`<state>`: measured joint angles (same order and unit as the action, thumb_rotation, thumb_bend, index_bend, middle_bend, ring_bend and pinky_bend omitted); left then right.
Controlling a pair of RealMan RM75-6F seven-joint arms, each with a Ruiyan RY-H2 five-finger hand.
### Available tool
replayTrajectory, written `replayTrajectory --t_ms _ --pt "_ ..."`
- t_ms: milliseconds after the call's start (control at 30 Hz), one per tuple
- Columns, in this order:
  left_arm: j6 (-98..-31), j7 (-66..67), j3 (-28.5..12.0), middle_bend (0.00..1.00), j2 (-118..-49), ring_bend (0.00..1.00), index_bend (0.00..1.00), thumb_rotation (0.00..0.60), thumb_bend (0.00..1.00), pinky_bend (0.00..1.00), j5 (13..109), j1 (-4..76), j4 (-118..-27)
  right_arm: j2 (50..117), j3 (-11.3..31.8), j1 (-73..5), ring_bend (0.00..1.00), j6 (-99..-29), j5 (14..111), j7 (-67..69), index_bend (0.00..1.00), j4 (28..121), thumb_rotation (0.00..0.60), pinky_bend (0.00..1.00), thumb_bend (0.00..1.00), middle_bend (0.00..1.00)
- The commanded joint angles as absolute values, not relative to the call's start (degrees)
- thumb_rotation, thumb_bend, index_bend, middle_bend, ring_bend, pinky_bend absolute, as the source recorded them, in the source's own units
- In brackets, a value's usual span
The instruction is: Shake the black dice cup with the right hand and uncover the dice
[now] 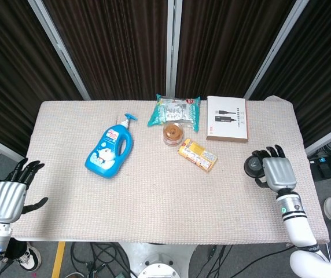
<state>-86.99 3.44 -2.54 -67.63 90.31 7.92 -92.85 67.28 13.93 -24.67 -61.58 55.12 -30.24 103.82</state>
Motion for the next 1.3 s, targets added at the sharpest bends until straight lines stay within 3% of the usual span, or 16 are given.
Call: replayTrajectory --t_ms 33,200,400,567,700,833,967,1067,1133,1300 --pt "-86.9 3.4 -2.6 0.14 -67.6 0.06 0.17 0.6 0.13 0.3 90.2 7.9 -92.8 69.6 14.6 -24.6 0.11 -67.6 68.5 -16.8 0.41 101.9 0.6 0.0 0.23 0.48" --pt "-86.7 4.0 -2.7 0.14 -67.5 0.06 0.17 0.6 0.13 0.3 89.9 8.0 -93.0 75.8 15.5 -28.1 0.11 -65.4 72.9 -7.4 0.41 100.8 0.6 0.0 0.23 0.48" --pt "-87.0 4.5 -2.8 0.14 -66.6 0.06 0.17 0.6 0.13 0.3 89.1 7.6 -93.7 83.9 17.2 -34.2 0.11 -63.2 75.5 -5.9 0.41 99.7 0.6 0.0 0.23 0.49" --pt "-86.5 3.3 -2.8 0.14 -66.8 0.06 0.17 0.6 0.13 0.3 88.7 7.6 -92.8 74.8 17.3 -26.9 0.11 -70.7 73.4 -4.7 0.41 96.7 0.6 0.0 0.23 0.49" --pt "-85.4 3.1 -2.6 0.14 -67.7 0.06 0.17 0.6 0.13 0.3 88.8 8.2 -92.1 67.3 17.4 -21.0 0.11 -71.6 68.8 4.0 0.41 93.9 0.6 0.0 0.23 0.49" --pt "-85.3 4.0 -2.6 0.14 -67.9 0.06 0.17 0.6 0.13 0.3 89.6 8.7 -92.5 69.5 16.1 -24.3 0.11 -67.0 72.1 5.3 0.41 94.9 0.6 0.0 0.23 0.49" --pt "-85.9 4.2 -2.7 0.14 -67.4 0.06 0.17 0.6 0.13 0.3 88.9 8.1 -93.2 79.3 17.5 -34.7 0.11 -58.9 72.6 -0.9 0.41 94.6 0.6 0.0 0.23 0.49" --pt "-85.5 4.0 -2.8 0.14 -67.4 0.06 0.17 0.6 0.13 0.3 88.0 8.0 -93.1 82.9 18.6 -37.7 0.11 -57.3 68.9 -4.8 0.41 94.3 0.6 0.0 0.23 0.48" --pt "-85.1 3.7 -2.7 0.14 -67.7 0.06 0.17 0.6 0.13 0.3 87.9 8.1 -92.6 81.4 18.1 -35.8 0.11 -60.0 68.0 -6.0 0.4 94.8 0.6 0.0 0.23 0.48" --pt "-83.2 2.8 -2.3 0.14 -69.0 0.06 0.17 0.6 0.13 0.3 88.2 9.1 -91.1 69.3 15.8 -25.4 0.11 -66.9 65.6 -2.0 0.4 94.0 0.6 0.0 0.23 0.48"
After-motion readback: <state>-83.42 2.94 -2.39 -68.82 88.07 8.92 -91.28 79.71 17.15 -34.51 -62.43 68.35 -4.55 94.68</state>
